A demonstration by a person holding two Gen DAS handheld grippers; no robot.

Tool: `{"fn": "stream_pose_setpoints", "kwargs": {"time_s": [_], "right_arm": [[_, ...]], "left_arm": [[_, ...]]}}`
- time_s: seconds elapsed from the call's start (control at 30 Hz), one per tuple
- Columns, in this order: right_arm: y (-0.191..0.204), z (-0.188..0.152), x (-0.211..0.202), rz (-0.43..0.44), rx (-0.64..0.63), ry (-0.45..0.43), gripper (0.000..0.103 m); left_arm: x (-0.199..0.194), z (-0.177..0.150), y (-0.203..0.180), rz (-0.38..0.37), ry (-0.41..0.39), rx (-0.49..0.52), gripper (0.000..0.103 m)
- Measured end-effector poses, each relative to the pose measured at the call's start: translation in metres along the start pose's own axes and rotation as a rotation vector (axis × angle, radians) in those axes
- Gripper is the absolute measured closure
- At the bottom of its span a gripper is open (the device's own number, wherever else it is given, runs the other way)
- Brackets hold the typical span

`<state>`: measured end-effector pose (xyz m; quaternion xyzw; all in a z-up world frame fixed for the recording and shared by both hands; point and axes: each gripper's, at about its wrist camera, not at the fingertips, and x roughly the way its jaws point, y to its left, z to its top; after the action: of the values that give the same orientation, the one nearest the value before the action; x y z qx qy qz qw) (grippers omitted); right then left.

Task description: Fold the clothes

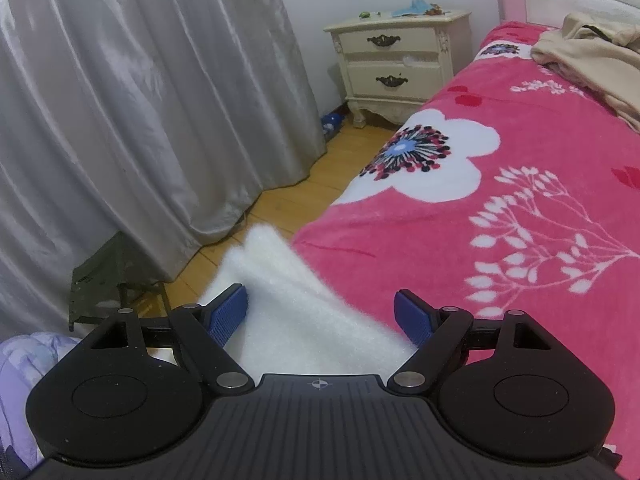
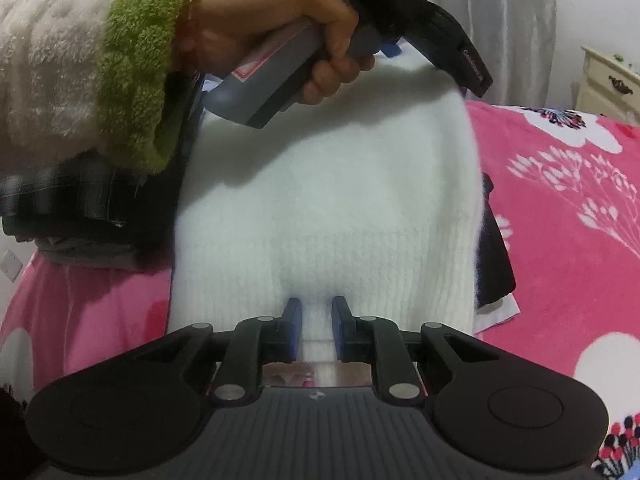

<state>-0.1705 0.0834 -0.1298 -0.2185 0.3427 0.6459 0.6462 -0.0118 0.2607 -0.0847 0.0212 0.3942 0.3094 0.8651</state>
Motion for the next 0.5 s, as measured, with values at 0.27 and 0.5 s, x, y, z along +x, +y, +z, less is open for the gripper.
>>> {"fn": "stream_pose_setpoints", "kwargs": {"time_s": [0.27,0.5], "right_arm": [[0.004,0.0,-0.005,-0.005,0.016,-0.009,0.085],[0.002,0.0,-0.005,0.002,0.035,-0.012,0.084]], "left_arm": [[0.0,0.001,-0.002,0.008,0.006,0.003,0.022],[-0.015,-0.001,0.018,-0.037,-0.027,-0.036,0.022]]}}
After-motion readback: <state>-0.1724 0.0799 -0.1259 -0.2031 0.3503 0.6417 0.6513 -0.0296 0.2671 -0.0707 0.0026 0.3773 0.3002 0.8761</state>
